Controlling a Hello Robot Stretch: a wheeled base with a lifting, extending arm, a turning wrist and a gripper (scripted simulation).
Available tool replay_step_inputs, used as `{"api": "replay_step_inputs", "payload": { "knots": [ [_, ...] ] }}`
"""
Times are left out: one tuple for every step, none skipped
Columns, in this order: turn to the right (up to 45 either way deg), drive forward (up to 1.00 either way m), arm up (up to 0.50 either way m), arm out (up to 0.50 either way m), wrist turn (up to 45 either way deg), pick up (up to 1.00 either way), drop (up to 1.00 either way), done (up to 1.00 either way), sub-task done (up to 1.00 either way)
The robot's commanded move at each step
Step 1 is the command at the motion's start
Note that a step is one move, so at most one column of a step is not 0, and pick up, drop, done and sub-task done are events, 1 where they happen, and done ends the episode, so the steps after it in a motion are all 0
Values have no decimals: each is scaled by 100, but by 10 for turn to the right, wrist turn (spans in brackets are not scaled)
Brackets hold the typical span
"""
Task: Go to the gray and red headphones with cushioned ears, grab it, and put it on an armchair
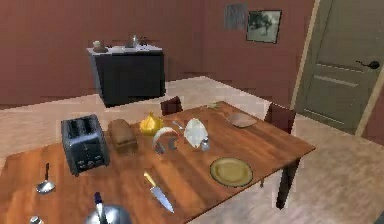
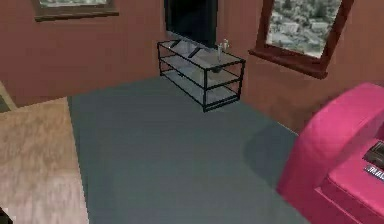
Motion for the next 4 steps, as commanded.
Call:
{"api": "replay_step_inputs", "payload": {
  "knots": [
    [330,0,0,0,0,0,0,0,0],
    [0,80,0,0,0,0,0,0,0],
    [-450,0,0,0,0,0,0,0,0],
    [-450,0,0,0,0,0,0,0,0]
  ]
}}
